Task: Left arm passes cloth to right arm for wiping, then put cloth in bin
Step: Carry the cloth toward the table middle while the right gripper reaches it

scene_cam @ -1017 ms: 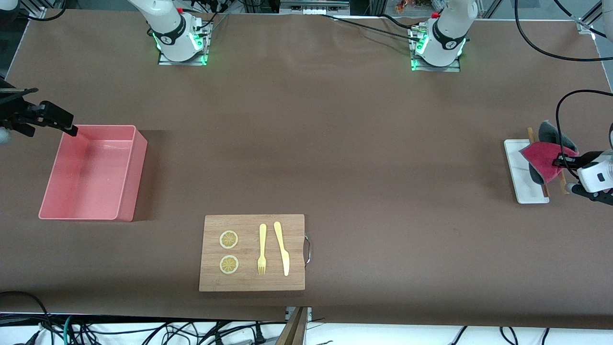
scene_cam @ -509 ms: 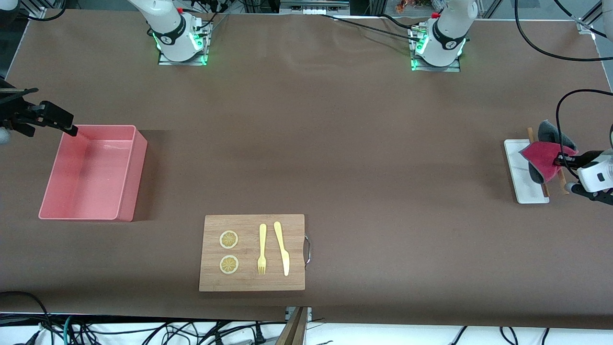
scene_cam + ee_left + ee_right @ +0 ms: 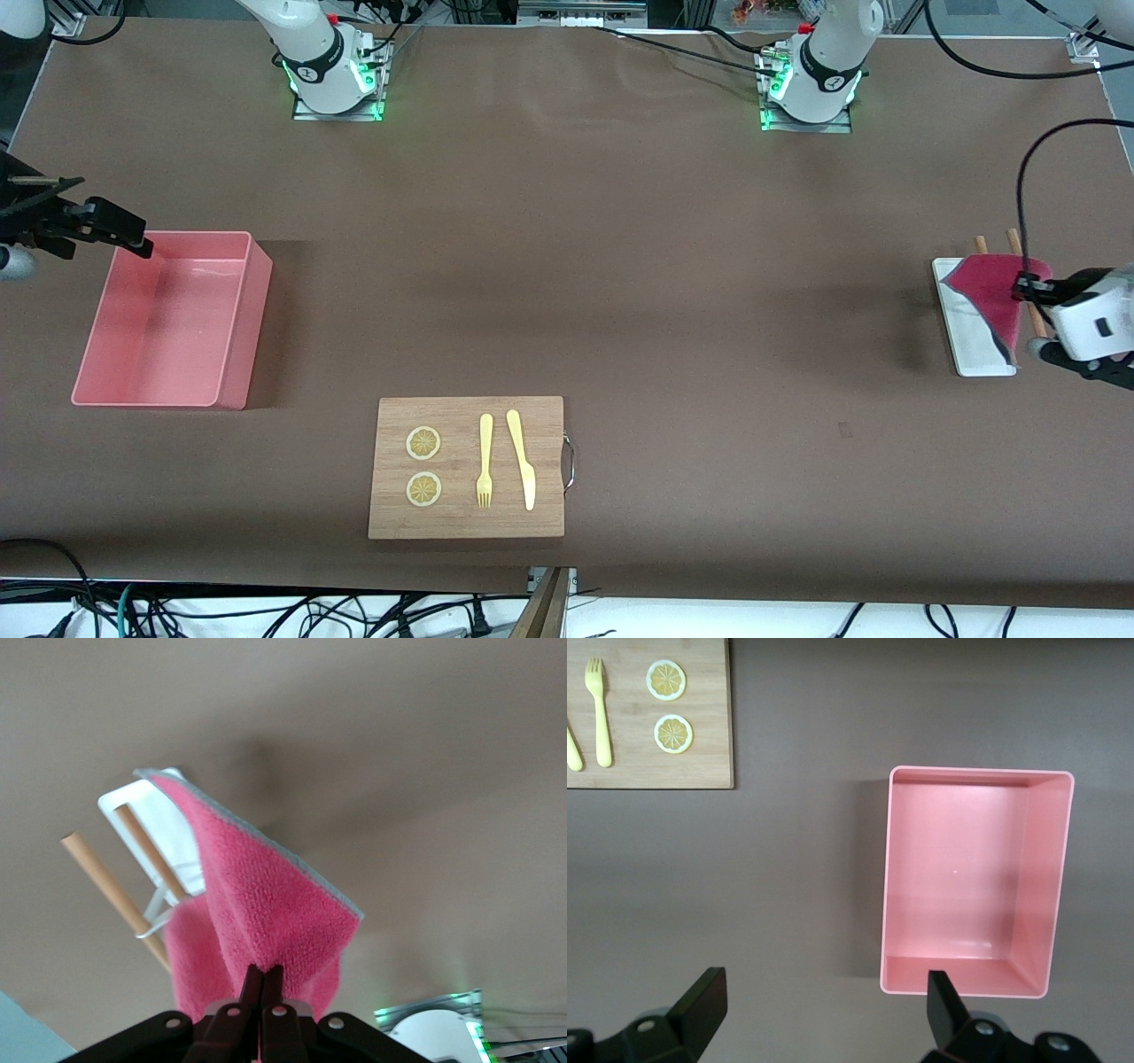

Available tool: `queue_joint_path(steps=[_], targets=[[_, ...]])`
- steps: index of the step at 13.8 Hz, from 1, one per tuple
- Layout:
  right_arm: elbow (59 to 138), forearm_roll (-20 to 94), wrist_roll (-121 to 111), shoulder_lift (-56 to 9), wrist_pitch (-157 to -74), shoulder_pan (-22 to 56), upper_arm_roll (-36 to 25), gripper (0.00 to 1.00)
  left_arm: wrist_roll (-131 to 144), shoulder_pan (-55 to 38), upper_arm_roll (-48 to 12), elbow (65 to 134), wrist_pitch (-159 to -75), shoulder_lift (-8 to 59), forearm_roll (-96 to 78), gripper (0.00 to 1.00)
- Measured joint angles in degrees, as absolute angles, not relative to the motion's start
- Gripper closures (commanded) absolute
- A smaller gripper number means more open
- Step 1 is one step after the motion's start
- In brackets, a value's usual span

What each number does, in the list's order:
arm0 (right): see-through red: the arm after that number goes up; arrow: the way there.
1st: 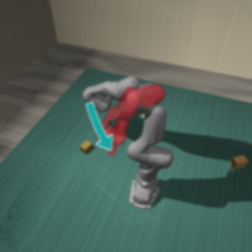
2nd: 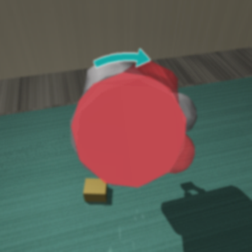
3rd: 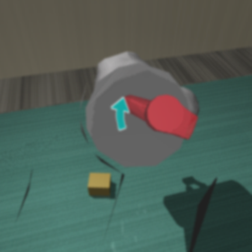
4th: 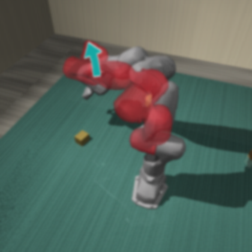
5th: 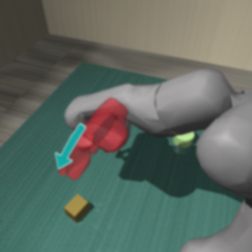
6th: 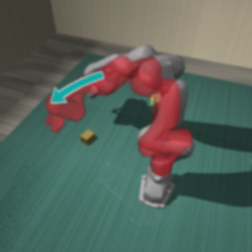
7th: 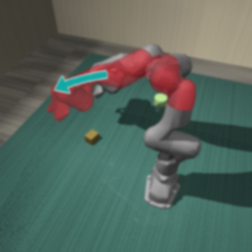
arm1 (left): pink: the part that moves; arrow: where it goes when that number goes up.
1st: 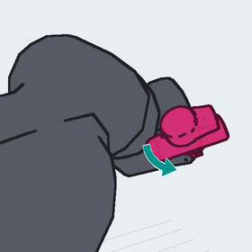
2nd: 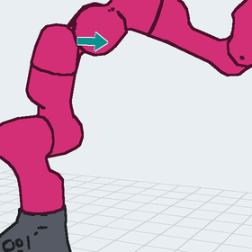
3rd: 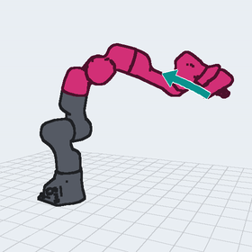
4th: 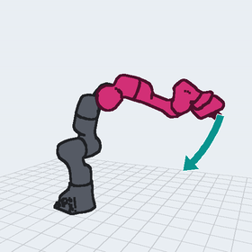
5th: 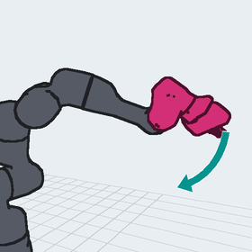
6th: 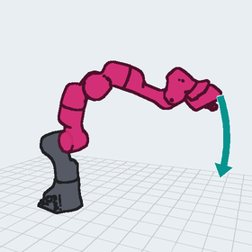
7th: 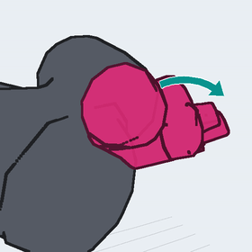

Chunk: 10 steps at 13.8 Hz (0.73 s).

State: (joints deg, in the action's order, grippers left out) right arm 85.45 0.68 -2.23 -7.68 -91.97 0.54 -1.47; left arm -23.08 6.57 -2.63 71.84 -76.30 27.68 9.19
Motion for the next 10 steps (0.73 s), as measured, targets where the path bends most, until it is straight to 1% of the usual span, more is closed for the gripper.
queue_joint_path(steps=[3,7,8,10], targets=[[85.7,0.7,-2.2,-11.0,-91.8,0.7,-1.5,0.0,-13.5,-1.4,-2.9,67.5,-74.1,27.6,4.9,1.0],[85.7,2.5,2.8,-13.5,-92.2,0.9,-0.9,0.0,4.7,-12.7,-3.0,64.9,-74.2,27.9,-1.1,1.0],[85.7,5.0,6.2,-14.0,-92.7,1.1,-0.7,0.0,9.8,-15.6,-3.0,64.4,-74.9,28.1,-3.2,1.0],[85.6,10.4,14.5,-15.7,-94.5,1.8,-0.5,0.0,19.2,-20.1,-2.9,64.1,-79.1,28.9,-9.0,1.0]])
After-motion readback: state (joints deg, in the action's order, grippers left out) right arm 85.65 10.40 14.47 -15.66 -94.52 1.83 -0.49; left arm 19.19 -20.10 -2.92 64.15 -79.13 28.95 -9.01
